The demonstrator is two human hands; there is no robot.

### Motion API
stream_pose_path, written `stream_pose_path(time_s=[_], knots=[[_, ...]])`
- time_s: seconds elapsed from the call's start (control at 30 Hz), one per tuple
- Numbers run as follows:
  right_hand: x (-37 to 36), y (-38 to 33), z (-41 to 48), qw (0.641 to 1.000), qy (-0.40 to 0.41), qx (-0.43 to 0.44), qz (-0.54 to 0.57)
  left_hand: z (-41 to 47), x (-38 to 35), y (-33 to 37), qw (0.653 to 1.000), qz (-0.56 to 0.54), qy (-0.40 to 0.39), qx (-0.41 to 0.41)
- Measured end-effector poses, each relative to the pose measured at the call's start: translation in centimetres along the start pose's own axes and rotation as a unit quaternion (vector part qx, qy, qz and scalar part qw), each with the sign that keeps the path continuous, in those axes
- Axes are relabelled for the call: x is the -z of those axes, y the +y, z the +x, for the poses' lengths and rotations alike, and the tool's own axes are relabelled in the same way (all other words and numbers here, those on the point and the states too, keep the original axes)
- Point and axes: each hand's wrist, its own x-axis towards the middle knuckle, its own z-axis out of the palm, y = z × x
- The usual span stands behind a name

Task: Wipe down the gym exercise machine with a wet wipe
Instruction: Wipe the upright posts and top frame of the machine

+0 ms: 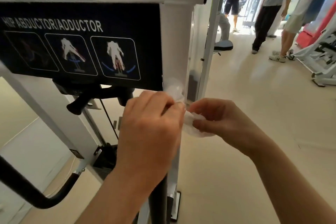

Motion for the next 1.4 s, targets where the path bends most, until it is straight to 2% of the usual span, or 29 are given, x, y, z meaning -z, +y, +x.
stream_pose_path(time_s=[0.13, 0.2, 0.23, 0.3, 0.37, 0.43, 0.53, 0.6, 0.67, 0.77, 0.83, 0.9, 0.97, 1.07, 1.13, 1.2, 1.3, 1.4], knots=[[3.5, 2.4, 0.9, 0.983, -0.111, -0.063, 0.13, -3.6, -1.9, 5.4, 0.999, -0.028, -0.021, -0.003], [4.9, 3.9, 1.8, 0.97, -0.154, -0.085, 0.167, -5.2, -4.4, 7.7, 0.997, -0.057, -0.026, 0.044], [5.6, 4.7, 2.2, 0.97, -0.166, -0.089, 0.157, -5.8, -5.9, 8.2, 0.992, -0.073, -0.023, 0.097], [6.8, 6.1, 2.9, 0.976, -0.173, -0.086, 0.098, -6.2, -8.7, 8.4, 0.965, -0.108, -0.01, 0.24], [7.6, 6.9, 3.6, 0.979, -0.185, -0.074, 0.042, -6.0, -10.9, 8.6, 0.921, -0.121, 0.013, 0.369], [7.6, 7.3, 4.0, 0.978, -0.197, -0.063, 0.01, -5.7, -12.5, 8.7, 0.885, -0.123, 0.043, 0.446], [6.4, 7.8, 4.4, 0.984, -0.178, -0.029, -0.011, -4.2, -13.9, 8.6, 0.839, -0.168, 0.105, 0.508], [5.6, 8.2, 4.7, 0.986, -0.157, 0.025, -0.045, -2.7, -15.0, 8.3, 0.82, -0.244, 0.138, 0.499], [4.8, 8.7, 5.1, 0.988, -0.131, 0.067, -0.054, -0.9, -16.3, 7.5, 0.832, -0.273, 0.157, 0.456], [4.0, 9.9, 5.4, 0.993, -0.094, 0.07, -0.006, 1.1, -18.2, 5.9, 0.857, -0.186, 0.211, 0.432], [3.7, 10.7, 5.3, 0.993, -0.092, 0.065, 0.015, 1.5, -19.1, 5.1, 0.866, -0.111, 0.265, 0.409], [3.5, 11.4, 5.3, 0.993, -0.097, 0.055, 0.031, 0.6, -20.7, 4.7, 0.869, -0.078, 0.285, 0.396], [3.5, 12.6, 5.5, 0.994, -0.106, 0.013, 0.024, -2.1, -22.9, 5.5, 0.854, -0.11, 0.258, 0.438], [3.3, 14.9, 5.2, 0.982, -0.159, -0.084, -0.057, -7.6, -26.1, 7.0, 0.79, -0.188, 0.191, 0.552], [3.1, 16.3, 4.7, 0.975, -0.164, -0.111, -0.097, -9.0, -26.3, 7.0, 0.755, -0.245, 0.164, 0.586], [3.4, 16.1, 4.5, 0.981, -0.141, -0.129, -0.043, -8.0, -24.8, 6.5, 0.757, -0.295, 0.163, 0.559], [4.2, 14.0, 4.8, 0.971, -0.182, -0.114, 0.101, -5.5, -21.6, 6.2, 0.771, -0.39, 0.161, 0.478], [4.1, 13.3, 5.7, 0.967, -0.197, -0.09, 0.136, -5.7, -20.4, 5.9, 0.757, -0.463, 0.135, 0.44]])
